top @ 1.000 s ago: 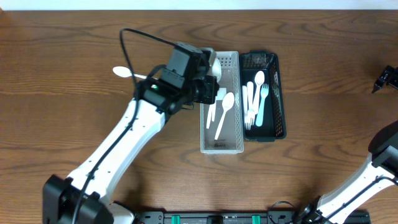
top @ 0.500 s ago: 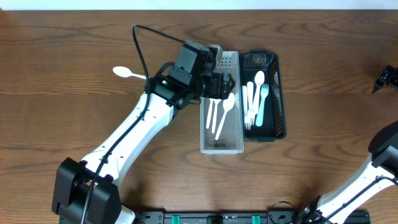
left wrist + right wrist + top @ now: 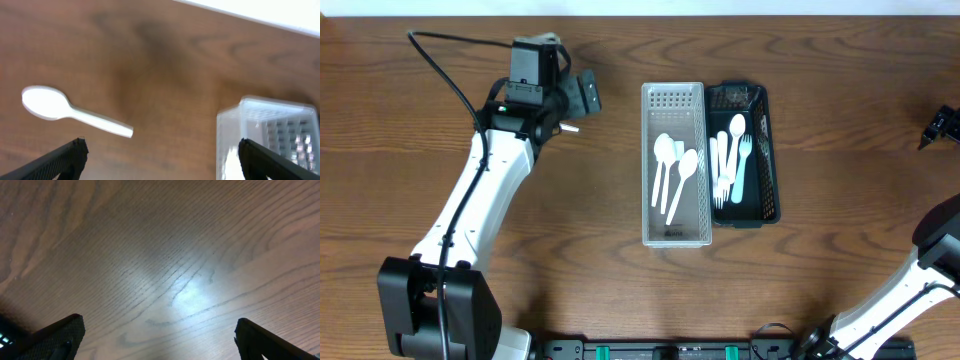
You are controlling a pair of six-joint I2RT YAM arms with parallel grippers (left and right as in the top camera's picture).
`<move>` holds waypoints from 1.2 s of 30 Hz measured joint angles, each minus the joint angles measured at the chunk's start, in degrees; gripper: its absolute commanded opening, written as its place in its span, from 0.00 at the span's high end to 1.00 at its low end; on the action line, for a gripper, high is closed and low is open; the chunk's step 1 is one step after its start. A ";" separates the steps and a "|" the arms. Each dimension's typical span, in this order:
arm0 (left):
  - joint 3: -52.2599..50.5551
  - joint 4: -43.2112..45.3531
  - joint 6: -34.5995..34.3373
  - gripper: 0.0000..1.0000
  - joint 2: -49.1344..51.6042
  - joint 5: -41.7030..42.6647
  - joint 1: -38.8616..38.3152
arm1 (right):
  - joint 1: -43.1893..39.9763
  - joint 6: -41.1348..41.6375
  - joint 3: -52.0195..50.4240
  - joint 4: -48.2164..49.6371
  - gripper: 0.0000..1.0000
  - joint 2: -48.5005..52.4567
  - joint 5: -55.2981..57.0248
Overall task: Pack container
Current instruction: 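Return the left gripper toward the last white spoon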
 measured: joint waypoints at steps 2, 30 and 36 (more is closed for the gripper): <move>0.00 -1.64 -0.26 0.02 0.02 1.31 -0.11 | 0.00 0.00 0.00 -0.02 0.01 0.00 0.00; 42.60 -35.80 -24.65 0.02 28.17 -7.58 8.35 | 0.00 0.00 0.00 -0.02 0.01 0.00 0.00; 42.60 -36.57 -28.41 0.02 34.25 -3.32 9.70 | 0.02 0.00 0.00 -0.02 0.01 0.00 -0.02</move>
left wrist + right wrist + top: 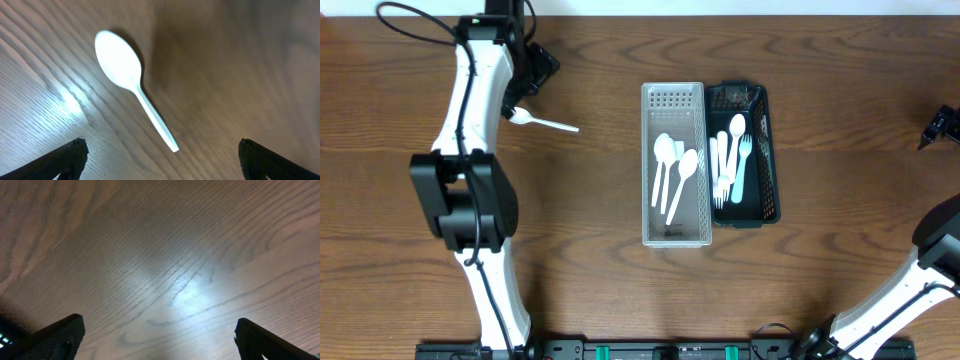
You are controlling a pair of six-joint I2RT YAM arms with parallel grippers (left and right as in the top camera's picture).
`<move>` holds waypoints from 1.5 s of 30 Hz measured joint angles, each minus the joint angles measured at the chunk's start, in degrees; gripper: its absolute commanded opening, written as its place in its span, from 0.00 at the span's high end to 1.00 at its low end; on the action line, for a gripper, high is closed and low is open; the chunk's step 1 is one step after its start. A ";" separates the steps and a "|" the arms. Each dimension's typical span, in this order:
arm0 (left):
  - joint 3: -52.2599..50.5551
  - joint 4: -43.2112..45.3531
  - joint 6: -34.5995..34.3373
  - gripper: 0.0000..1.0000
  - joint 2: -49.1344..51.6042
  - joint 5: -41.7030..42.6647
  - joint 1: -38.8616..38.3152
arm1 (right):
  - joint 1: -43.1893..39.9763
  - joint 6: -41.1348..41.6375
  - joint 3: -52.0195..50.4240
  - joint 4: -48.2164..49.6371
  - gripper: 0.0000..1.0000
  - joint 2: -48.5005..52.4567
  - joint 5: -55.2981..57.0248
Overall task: Pack container
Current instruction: 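Return the left gripper toward the last white spoon, then lower the left gripper onto the last white spoon and close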
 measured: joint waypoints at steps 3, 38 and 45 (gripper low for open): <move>0.00 -1.05 -2.56 0.02 2.64 0.76 -0.17 | -0.02 0.00 0.00 0.00 0.01 0.00 0.02; 0.00 -2.73 -18.32 0.02 7.61 -0.31 2.36 | -0.02 0.00 0.00 0.00 0.01 0.00 0.02; 0.00 -2.43 -18.32 0.02 7.82 -0.31 2.36 | -0.02 0.00 0.00 0.00 0.01 0.00 0.02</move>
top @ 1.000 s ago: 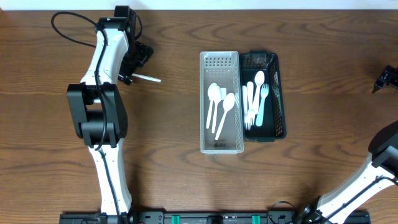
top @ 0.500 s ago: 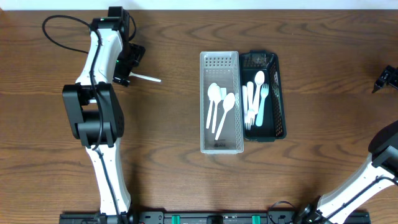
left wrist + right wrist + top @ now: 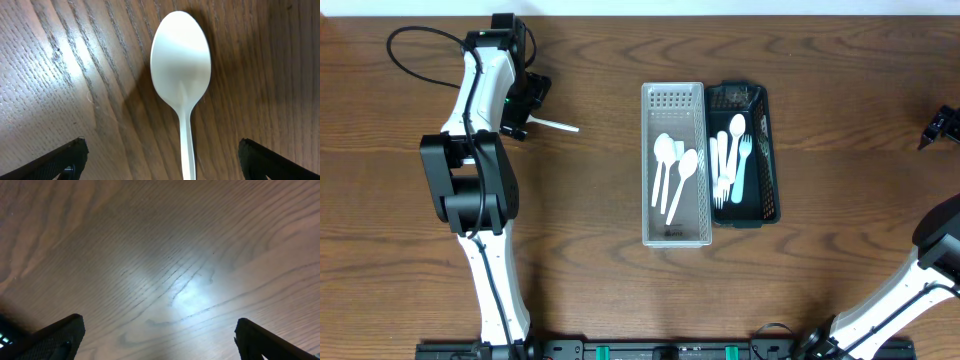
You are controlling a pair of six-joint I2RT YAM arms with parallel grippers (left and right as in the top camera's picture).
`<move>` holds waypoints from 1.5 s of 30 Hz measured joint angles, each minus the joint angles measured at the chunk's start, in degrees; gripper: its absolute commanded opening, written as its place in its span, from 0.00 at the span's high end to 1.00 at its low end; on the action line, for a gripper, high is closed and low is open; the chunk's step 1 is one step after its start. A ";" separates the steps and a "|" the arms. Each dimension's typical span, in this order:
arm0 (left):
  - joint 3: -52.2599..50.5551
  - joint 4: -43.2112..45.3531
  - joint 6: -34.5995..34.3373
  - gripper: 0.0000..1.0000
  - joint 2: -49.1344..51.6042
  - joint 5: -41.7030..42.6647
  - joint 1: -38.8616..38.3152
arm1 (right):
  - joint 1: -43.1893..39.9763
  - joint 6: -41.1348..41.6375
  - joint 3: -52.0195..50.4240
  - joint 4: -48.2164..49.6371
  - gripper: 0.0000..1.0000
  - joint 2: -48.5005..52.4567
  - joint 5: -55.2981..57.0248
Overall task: Pack container
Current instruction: 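Lower the left gripper onto the last white spoon and close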
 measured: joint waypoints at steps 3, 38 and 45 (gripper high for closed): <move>0.00 0.66 0.00 0.02 0.00 0.00 0.00 | 0.00 0.00 0.00 0.00 0.01 0.00 0.00; -0.02 -1.18 -1.07 0.02 3.91 0.02 0.02 | 0.00 0.00 0.00 0.00 0.01 0.00 -0.02; -0.02 -1.16 -1.36 0.43 3.91 0.07 0.02 | 0.02 0.00 0.00 0.02 0.01 0.00 -0.02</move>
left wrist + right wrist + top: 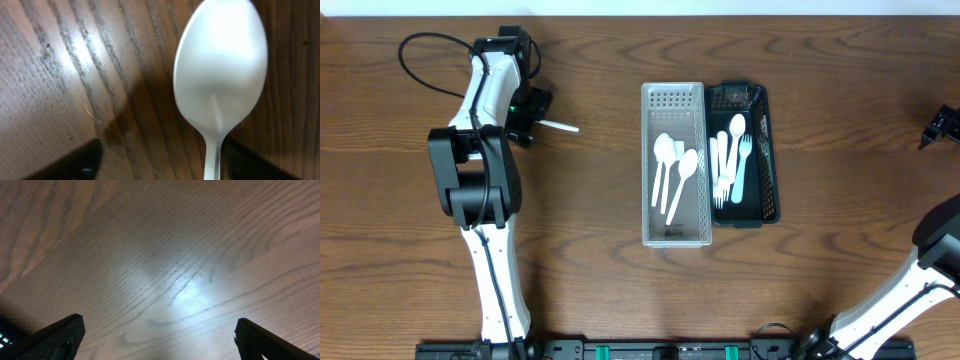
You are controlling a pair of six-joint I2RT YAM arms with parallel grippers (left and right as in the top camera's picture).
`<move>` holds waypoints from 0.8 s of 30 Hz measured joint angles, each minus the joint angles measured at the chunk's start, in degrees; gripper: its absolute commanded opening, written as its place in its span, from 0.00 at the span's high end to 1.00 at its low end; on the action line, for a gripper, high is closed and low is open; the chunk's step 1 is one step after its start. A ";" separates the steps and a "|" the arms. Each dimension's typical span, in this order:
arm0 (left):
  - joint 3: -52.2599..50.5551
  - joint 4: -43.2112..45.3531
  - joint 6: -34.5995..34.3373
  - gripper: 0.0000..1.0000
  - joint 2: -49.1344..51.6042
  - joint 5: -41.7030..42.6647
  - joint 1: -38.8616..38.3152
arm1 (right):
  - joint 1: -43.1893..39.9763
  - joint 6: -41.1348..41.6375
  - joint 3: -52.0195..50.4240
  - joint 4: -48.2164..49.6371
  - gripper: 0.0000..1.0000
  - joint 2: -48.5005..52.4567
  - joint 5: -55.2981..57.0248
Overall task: Pack container
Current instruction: 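Lower the left gripper onto the last white spoon and close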
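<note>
A white plastic spoon [220,75] lies on the wooden table, its bowl filling the left wrist view and its handle [558,126] poking out from under the arm overhead. My left gripper [160,162] is open and low over it, one dark finger [75,162] on each side of the handle; the handle runs close to the right-hand one. The clear tray [646,170] holds three white spoons [672,170]. Beside it the black basket [772,160] holds white forks [730,160]. My right gripper [160,340] is open over bare wood at the far right edge [940,125].
The left arm's cable [420,60] loops over the table's back left corner. Tray and basket stand side by side, touching, in the middle of the table [580,240]. The back edge of the table lies just behind the left gripper.
My left gripper has come lower and closer to the spoon; the bowl looks larger and the fingers now flank the handle more narrowly. The spoon and the right arm have not moved.
First my left gripper was between the spoon and the clear tray, the spoon off to its left. Then it was behind the spoon, viewing it at an angle. Then it lined up along the handle, and now it sits low, straddling it. The right arm stayed still.
</note>
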 measured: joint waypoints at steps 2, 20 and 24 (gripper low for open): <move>0.00 0.04 -0.07 0.55 0.02 0.00 0.00 | -0.02 0.00 0.00 0.00 0.01 0.00 0.02; -0.11 0.46 3.50 0.81 0.02 -0.07 0.00 | -0.02 0.00 0.00 -0.02 0.01 0.00 0.02; -0.11 2.47 7.23 0.87 0.02 -0.04 0.00 | -0.02 0.00 0.00 -0.02 0.01 0.00 0.00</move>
